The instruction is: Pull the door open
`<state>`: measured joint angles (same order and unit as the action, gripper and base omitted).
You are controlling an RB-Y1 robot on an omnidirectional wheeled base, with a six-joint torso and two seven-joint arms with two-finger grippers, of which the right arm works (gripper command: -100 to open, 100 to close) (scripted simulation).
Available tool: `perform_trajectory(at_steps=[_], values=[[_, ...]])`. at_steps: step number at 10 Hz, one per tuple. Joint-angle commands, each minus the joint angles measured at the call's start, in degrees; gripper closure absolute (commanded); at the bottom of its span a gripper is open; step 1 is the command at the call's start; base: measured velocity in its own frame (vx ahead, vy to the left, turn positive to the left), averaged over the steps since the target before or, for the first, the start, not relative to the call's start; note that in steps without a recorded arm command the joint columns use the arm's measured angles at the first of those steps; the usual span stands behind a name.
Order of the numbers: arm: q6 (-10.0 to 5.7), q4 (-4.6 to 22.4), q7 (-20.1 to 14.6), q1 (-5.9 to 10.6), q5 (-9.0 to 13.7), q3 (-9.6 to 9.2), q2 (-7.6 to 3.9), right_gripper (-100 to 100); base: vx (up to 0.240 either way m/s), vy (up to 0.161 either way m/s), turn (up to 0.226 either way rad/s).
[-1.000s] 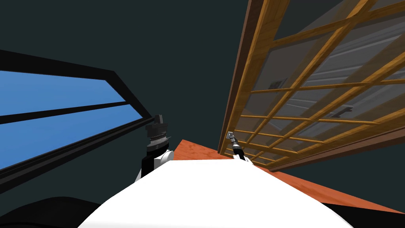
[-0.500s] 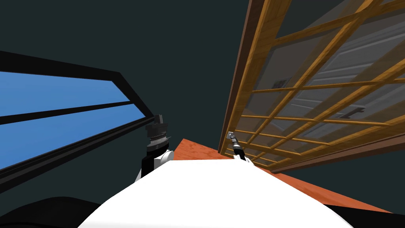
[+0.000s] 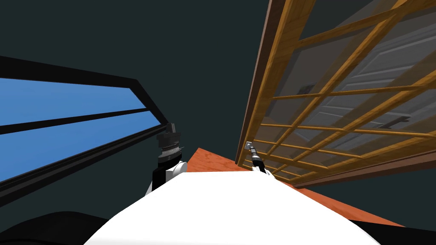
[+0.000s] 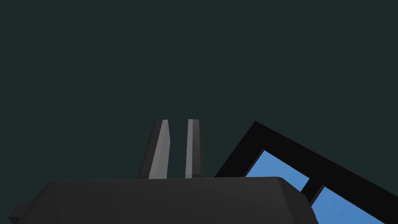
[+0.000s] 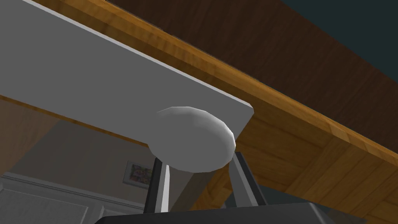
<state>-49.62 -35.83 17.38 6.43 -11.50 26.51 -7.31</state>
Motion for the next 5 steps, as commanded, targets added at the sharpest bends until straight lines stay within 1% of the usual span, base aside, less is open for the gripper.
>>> perform_trajectory(at_steps=[1,2,3,4,5], values=[[-0.76,0.4,-1.8,0.48,0.3,-1.2,0.72,100,-0.027,-0.009,0.056],[-0.81,0.5,-3.9,0.36,1.6,-1.87,0.4,100,-0.026,-0.01,0.063],[-0.81,0.5,-4.1,0.36,1.6,-1.87,0.4,100,-0.024,-0.009,0.041],[-0.86,0.5,-6.4,0.23,3.0,-2.54,0.07,100,-0.036,-0.008,0.067],[-0.86,0.5,-6.5,0.23,3.0,-2.54,0.07,100,-0.03,-0.01,0.043]])
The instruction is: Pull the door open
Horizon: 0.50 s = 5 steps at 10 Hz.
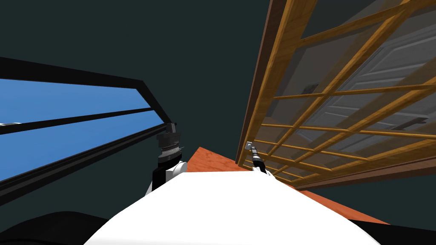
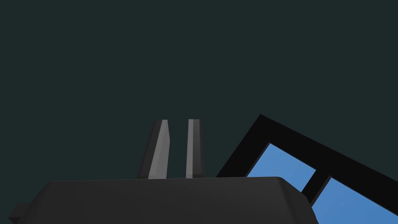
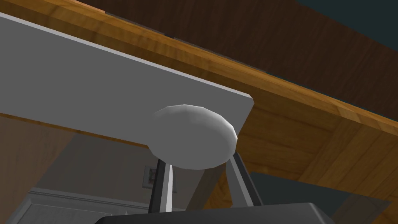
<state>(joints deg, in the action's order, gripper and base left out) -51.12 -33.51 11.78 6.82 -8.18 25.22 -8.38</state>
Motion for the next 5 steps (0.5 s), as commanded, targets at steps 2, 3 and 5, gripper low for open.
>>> perform_trajectory(at_steps=[2,3,5], values=[[0.64,-1.0,-0.9,-0.16,-0.4,-1.26,1.15,100,-0.008,0.0,-0.01],[0.64,-1.8,-0.9,-0.16,-0.4,-1.26,1.15,100,-0.002,0.006,-0.001],[0.55,-1.6,-4.7,-0.41,2.3,-2.6,0.49,100,-0.03,0.0,0.087]])
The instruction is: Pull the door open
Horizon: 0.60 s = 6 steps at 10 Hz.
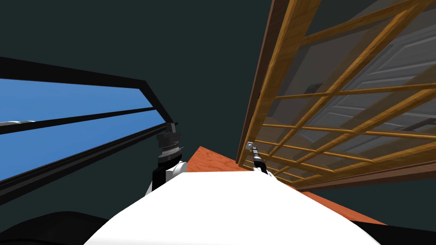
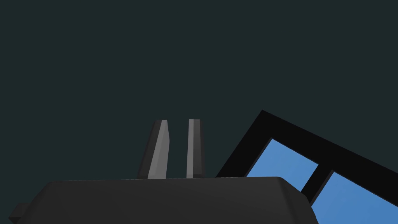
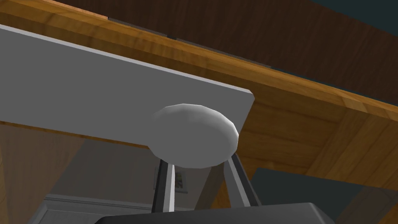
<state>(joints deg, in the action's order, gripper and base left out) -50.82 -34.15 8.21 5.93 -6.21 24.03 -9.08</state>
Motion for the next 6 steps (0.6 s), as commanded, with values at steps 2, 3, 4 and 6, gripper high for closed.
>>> perform_trajectory(at_steps=[2,3,4,6], values=[[0.19,-0.9,-4.1,0.35,1.7,-2.11,0.88,100,-0.035,-0.014,0.046],[0.19,-0.9,-4.5,0.35,1.7,-2.11,0.88,100,-0.031,-0.012,0.058],[0.15,-0.8,-6.9,0.22,3.0,-2.8,0.56,100,-0.045,-0.009,0.088],[0.1,-0.7,-9.3,0.09,4.4,-3.49,0.24,100,-0.05,-0.006,0.058]])
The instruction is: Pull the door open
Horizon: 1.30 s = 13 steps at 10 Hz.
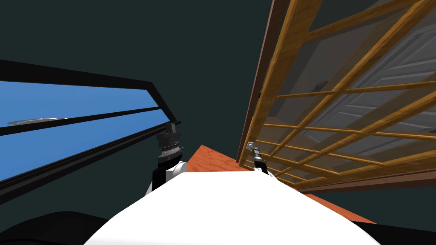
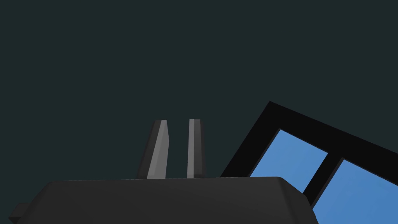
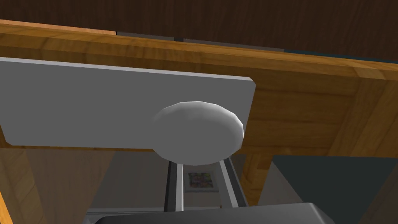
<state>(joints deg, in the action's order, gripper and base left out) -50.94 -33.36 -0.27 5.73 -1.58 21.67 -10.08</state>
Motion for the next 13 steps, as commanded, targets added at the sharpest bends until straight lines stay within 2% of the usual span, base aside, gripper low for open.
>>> perform_trajectory(at_steps=[1,3,4,5,6,8,9,10,12,13], values=[[0.17,-1.4,-2.9,0.17,1.1,-1.82,0.91,100,-0.039,0.001,0.092],[0.17,-1.4,-3.2,0.17,1.1,-1.82,0.91,100,-0.023,-0.012,0.023],[0.12,-1.4,-5.6,0.04,2.5,-2.51,0.6,100,-0.028,-0.006,0.087],[0.12,-1.4,-5.6,0.04,2.5,-2.51,0.6,100,-0.028,-0.005,0.059],[0.07,-1.3,-8.0,-0.09,3.8,-3.2,0.29,100,-0.029,-0.003,0.046],[0.07,-1.3,-8.0,-0.09,3.8,-3.2,0.29,100,-0.021,-0.005,0.017],[0.02,-1.2,-10.4,-0.22,5.2,-3.89,-0.01,100,-0.023,-0.004,0.053],[0.02,-1.2,-10.4,-0.22,5.2,-3.89,-0.01,100,-0.025,-0.007,0.033],[-0.08,-1.0,-14.2,-0.48,7.9,-5.27,-0.62,100,-0.056,-0.01,0.104],[-0.08,-1.0,-15.1,-0.48,7.9,-5.27,-0.62,100,-0.046,-0.013,0.041]])
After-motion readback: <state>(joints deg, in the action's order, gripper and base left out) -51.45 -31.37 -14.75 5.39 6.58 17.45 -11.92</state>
